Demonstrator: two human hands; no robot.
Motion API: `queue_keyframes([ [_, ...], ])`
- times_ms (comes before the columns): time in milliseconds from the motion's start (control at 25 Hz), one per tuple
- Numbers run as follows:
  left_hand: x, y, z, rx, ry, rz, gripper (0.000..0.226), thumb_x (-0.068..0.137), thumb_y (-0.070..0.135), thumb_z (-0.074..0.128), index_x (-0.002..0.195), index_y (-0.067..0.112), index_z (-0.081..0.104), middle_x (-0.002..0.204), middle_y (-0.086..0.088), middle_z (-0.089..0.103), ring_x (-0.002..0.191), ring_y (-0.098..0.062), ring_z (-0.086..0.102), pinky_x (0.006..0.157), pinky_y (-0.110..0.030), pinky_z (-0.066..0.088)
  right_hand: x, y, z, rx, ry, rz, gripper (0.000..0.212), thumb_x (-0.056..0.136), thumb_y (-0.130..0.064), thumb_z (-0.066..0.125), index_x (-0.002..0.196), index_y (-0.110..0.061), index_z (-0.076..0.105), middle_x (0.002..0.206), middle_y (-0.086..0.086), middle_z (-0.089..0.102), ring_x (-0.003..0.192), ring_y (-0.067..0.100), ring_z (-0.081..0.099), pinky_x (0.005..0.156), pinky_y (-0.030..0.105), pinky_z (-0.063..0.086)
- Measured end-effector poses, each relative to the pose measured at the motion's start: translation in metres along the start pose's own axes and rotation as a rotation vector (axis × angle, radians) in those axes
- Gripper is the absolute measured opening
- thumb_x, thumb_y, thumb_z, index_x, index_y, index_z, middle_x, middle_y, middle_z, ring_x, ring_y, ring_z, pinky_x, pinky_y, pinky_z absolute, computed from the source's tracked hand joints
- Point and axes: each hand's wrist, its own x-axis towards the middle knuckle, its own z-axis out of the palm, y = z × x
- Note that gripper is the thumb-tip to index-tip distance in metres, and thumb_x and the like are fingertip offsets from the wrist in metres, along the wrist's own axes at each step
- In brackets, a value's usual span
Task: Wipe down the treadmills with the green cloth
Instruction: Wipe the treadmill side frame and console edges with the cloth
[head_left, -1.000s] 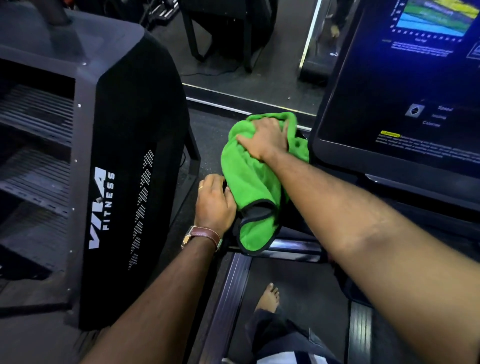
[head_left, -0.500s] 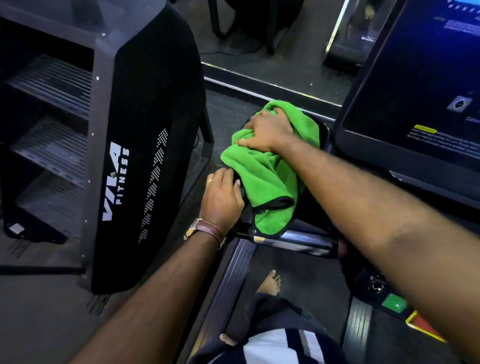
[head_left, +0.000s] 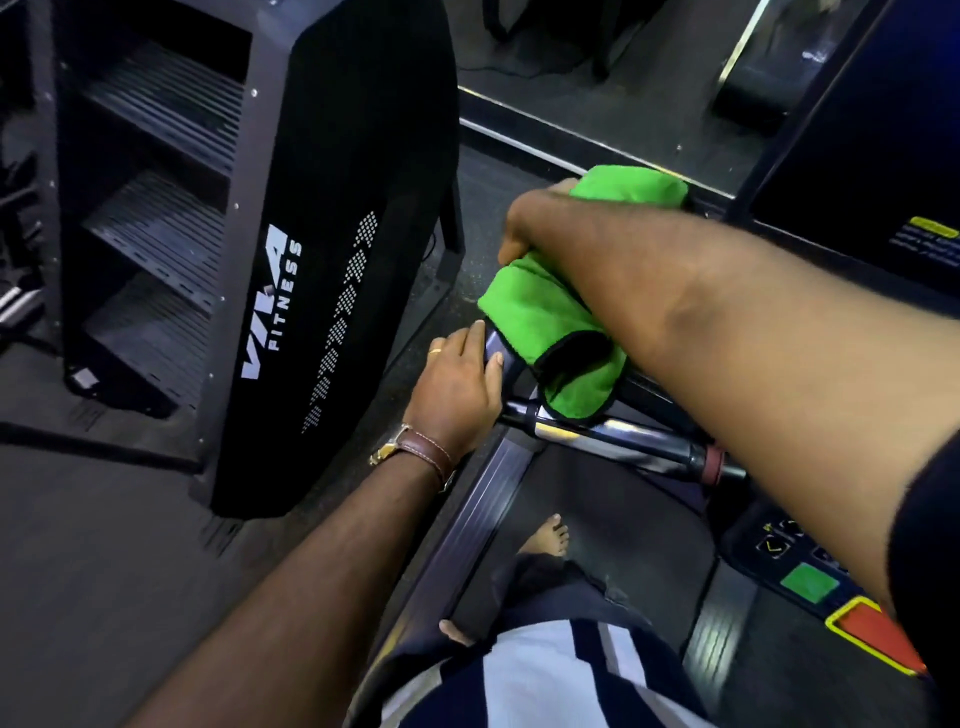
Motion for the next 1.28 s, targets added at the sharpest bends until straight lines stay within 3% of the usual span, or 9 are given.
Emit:
queue_keyframes([
  [160,-0.019,-0.004,-0.005,0.002,0.018,-0.013,0.031,0.095,0.026,0.047,0.108,-0.001,0.056,0.099,-0.02,0.06,0.09,-0.037,0.053,0.085,-0.041,0.039,-0.007,-0.024,0.021,0.157,-0.109,-0.063,0.054,0.078,-0.042,0.069,0.119,-0.007,0.066,0.123,0.006,0.065,0.113,0.021,0.06,0.102,0.037,0.042],
  [320,-0.032,-0.013,-0.006,0.02,0.003,-0.058,0.049,0.095,0.03,0.045,0.122,-0.009,0.053,0.107,-0.026,0.062,0.096,-0.041,0.056,0.091,-0.043,0.043,-0.031,-0.003,0.029,-0.207,0.582,-0.083,0.072,0.086,-0.07,0.036,0.116,-0.011,0.064,0.12,0.016,0.065,0.111,0.033,0.06,0.096,0.043,0.041],
  [520,-0.04,-0.01,-0.013,-0.021,-0.04,-0.116,0.054,0.094,0.037,0.04,0.124,-0.006,0.052,0.109,-0.025,0.062,0.101,-0.041,0.055,0.093,-0.043,0.041,-0.034,0.016,0.089,-0.278,0.792,-0.501,0.07,0.086,-0.071,0.026,0.102,-0.019,0.069,0.102,0.004,0.071,0.102,0.024,0.06,0.099,0.042,0.033],
  [640,-0.047,-0.013,-0.017,-0.028,-0.065,-0.125,0.052,0.097,0.038,0.042,0.127,-0.004,0.049,0.112,-0.023,0.061,0.104,-0.04,0.054,0.094,-0.043,0.041,-0.044,-0.01,0.082,-0.158,0.839,-0.175,0.069,0.081,-0.07,0.029,0.086,-0.015,0.07,0.09,0.011,0.07,0.096,0.028,0.061,0.103,0.044,0.032],
  [760,-0.057,-0.014,-0.019,0.003,-0.094,-0.119,0.045,0.096,0.04,0.046,0.111,-0.001,0.054,0.104,-0.021,0.06,0.101,-0.039,0.052,0.09,-0.042,0.038,-0.054,-0.038,0.111,-0.237,0.782,-0.449,0.062,0.087,-0.066,0.031,0.093,-0.019,0.072,0.092,0.007,0.072,0.096,0.028,0.063,0.098,0.041,0.033],
  [840,-0.068,-0.018,-0.02,0.013,-0.111,-0.101,0.051,0.096,0.042,0.046,0.119,-0.003,0.051,0.112,-0.022,0.058,0.106,-0.039,0.051,0.094,-0.041,0.037,-0.062,-0.023,0.121,-0.151,0.804,-0.602,0.062,0.086,-0.066,0.03,0.101,-0.022,0.071,0.1,0.001,0.071,0.102,0.025,0.06,0.1,0.041,0.034],
  [960,-0.082,-0.022,-0.022,-0.011,-0.108,-0.109,0.064,0.097,0.044,0.044,0.139,-0.003,0.037,0.13,-0.022,0.053,0.118,-0.037,0.049,0.101,-0.041,0.037,-0.064,-0.026,0.11,-0.037,0.866,-0.207,0.067,0.079,-0.07,0.03,0.106,-0.024,0.071,0.106,0.001,0.069,0.113,0.024,0.055,0.112,0.047,0.023],
  [1120,-0.094,-0.023,-0.024,0.015,-0.106,-0.109,0.053,0.095,0.047,0.046,0.119,0.0,0.051,0.109,-0.019,0.059,0.104,-0.037,0.054,0.09,-0.042,0.041,-0.08,-0.049,0.128,-0.192,0.709,-0.482,0.068,0.082,-0.07,0.029,0.109,-0.023,0.07,0.107,0.005,0.07,0.109,0.026,0.059,0.106,0.043,0.031],
  [1280,-0.109,-0.026,-0.027,0.021,-0.124,-0.127,0.067,0.096,0.048,0.042,0.142,0.0,0.034,0.124,-0.019,0.056,0.115,-0.036,0.05,0.096,-0.042,0.041,-0.081,-0.065,0.08,-0.263,0.413,-0.035,0.073,0.083,-0.072,0.037,0.132,-0.022,0.057,0.14,0.004,0.054,0.131,0.026,0.047,0.11,0.053,0.023],
])
